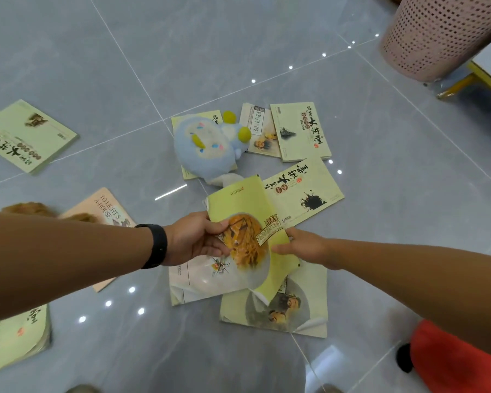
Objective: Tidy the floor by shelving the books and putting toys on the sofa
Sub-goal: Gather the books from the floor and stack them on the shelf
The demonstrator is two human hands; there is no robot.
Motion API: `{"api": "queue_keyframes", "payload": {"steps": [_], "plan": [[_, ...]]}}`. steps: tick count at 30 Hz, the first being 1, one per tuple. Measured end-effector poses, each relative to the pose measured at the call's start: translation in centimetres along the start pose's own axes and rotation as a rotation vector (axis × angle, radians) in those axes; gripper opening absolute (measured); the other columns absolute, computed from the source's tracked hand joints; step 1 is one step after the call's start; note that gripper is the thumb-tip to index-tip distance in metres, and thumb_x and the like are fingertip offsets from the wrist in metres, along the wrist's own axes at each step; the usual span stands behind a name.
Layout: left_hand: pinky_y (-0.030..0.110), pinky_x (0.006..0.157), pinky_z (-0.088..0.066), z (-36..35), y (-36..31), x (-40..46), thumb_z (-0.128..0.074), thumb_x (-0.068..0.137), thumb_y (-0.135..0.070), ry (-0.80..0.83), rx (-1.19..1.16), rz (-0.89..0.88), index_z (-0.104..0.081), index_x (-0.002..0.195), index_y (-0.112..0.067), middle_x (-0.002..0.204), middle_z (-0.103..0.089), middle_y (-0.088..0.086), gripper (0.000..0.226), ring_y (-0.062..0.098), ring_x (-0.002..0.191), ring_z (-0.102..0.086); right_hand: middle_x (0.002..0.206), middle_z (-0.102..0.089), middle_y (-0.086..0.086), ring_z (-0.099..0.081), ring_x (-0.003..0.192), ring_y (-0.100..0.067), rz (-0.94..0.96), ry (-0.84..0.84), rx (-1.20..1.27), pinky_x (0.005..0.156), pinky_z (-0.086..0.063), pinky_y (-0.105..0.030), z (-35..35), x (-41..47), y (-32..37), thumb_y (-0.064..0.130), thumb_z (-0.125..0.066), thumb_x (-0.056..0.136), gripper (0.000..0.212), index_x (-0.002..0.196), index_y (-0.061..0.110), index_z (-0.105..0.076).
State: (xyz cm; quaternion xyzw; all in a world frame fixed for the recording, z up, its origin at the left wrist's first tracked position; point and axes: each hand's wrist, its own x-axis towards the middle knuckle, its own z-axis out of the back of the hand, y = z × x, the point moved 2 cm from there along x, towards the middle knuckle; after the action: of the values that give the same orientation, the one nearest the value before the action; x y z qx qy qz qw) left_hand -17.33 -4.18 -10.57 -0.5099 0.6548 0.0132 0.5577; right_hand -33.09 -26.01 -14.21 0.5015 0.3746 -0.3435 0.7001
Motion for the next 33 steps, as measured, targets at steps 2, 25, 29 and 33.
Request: {"api": "queue_keyframes", "payload": {"steps": [2,25,29,33], "plan": [[0.026,0.068,-0.060,0.3,-0.2,0.0,-0.058,0.099,-0.015,0.041,0.096,0.071,-0.068,0.114,-0.001,0.100,-0.073,0.017,0.023,0.024,0.079,-0.075,0.155,-0.044,-0.004,-0.047,0.136,-0.027,0.038,-0.108,-0.217,0.113,-0.039,-0.041,-0.3,0.3,-0.8,0.041,-0.062,0.099,0.067,0.155,0.019,-0.032],[0.041,0.105,-0.040,5.0,1.4,2.7,-0.064,0.083,-0.066,-0.333,1.618,-0.103,-0.028,0.150,-0.031,0.141,-0.040,0.000,0.084,0.024,0.127,-0.044,0.132,-0.041,-0.010,-0.041,0.122,-0.031,0.198,-0.571,-0.905,0.089,-0.049,-0.042,3.0,1.3,3.7,0.018,-0.052,0.096,0.039,0.134,0.014,-0.047],[0.038,0.095,-0.047,5.3,3.4,2.5,-0.071,0.070,-0.075,-0.329,1.630,0.046,-0.035,0.133,-0.027,0.130,-0.047,-0.001,0.086,0.022,0.109,-0.056,0.141,-0.038,-0.010,-0.043,0.122,-0.030,0.094,-0.512,-1.235,0.082,-0.047,-0.037,3.9,1.7,0.3,0.021,-0.059,0.093,0.060,0.147,0.018,-0.032],[0.034,0.084,-0.054,5.3,4.5,2.2,-0.075,0.075,-0.066,-0.230,1.506,0.116,-0.048,0.124,-0.027,0.121,-0.056,-0.006,0.068,0.016,0.099,-0.062,0.148,-0.040,-0.019,-0.055,0.114,-0.034,0.045,-0.560,-1.503,0.085,-0.049,-0.038,3.4,2.4,-0.7,0.030,-0.071,0.087,0.083,0.154,0.011,-0.026]]}}
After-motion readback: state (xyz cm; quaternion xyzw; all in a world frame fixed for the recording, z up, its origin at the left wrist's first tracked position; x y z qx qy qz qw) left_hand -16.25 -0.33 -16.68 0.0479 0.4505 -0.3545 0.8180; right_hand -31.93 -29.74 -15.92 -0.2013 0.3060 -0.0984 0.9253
